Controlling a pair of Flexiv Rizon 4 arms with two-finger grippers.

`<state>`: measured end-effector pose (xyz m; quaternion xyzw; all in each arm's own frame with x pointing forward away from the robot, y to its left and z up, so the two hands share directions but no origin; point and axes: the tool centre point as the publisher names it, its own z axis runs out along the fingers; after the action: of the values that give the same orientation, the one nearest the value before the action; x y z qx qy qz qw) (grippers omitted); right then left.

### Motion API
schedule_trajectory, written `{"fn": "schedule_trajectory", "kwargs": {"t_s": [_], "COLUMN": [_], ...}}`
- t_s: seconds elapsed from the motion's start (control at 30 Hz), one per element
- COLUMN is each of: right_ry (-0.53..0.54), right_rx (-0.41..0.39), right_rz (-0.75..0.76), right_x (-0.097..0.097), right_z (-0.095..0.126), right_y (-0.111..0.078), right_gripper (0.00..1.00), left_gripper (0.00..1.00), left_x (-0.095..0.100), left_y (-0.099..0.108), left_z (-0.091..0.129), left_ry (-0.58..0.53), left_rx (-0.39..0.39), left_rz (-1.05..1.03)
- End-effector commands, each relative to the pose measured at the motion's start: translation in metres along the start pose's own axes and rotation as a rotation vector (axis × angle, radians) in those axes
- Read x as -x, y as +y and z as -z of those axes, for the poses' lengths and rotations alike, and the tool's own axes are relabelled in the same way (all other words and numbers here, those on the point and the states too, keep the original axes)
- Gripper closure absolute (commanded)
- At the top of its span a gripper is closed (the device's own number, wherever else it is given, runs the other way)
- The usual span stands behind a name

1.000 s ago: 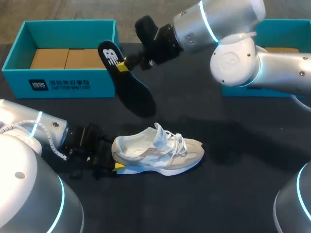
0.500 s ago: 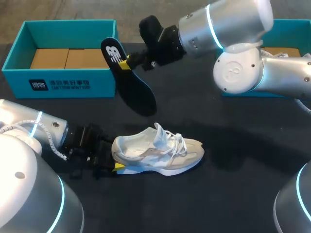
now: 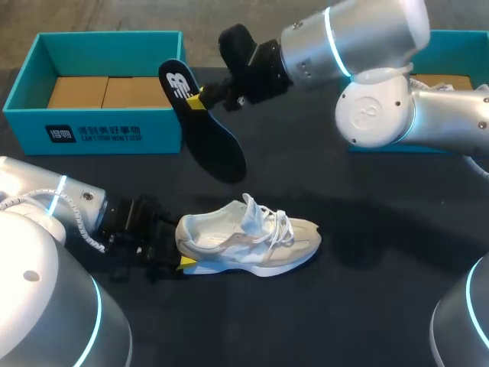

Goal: Take the shoe out of the shoebox, open the shoe tongue, remove and reinsert the insole, then place the shoe into the shoebox

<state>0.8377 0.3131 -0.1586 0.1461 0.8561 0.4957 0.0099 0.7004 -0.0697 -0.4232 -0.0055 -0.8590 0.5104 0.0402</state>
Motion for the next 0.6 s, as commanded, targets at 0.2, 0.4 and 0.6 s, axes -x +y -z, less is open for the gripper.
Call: {"fn": "schedule_trajectory", "kwargs": {"t_s": [0.2, 0.4, 0.6], "right_ry": [0.021, 0.079, 0.141], "right_rx": [0.014, 0.036, 0.055], "right_rz": [-0.017, -0.095, -0.182], "right_x": [-0.002, -0.007, -0.012], "right_z": [0.004, 0.019, 0.038], "right_y": [0.005, 0.025, 0.040], "right_gripper": [1.00, 1.00, 1.00], "left_gripper": [1.00, 1.00, 1.00], "left_x": [0.001, 0.001, 0.001], "left_y": [0.002, 0.002, 0.002], "left_z": [-0.003, -0.003, -0.003], "left_ry": [0.000, 0.000, 0.000], "left_rx": [0.003, 0.003, 0.003], "left_rz": [0.000, 0.000, 0.000]}}
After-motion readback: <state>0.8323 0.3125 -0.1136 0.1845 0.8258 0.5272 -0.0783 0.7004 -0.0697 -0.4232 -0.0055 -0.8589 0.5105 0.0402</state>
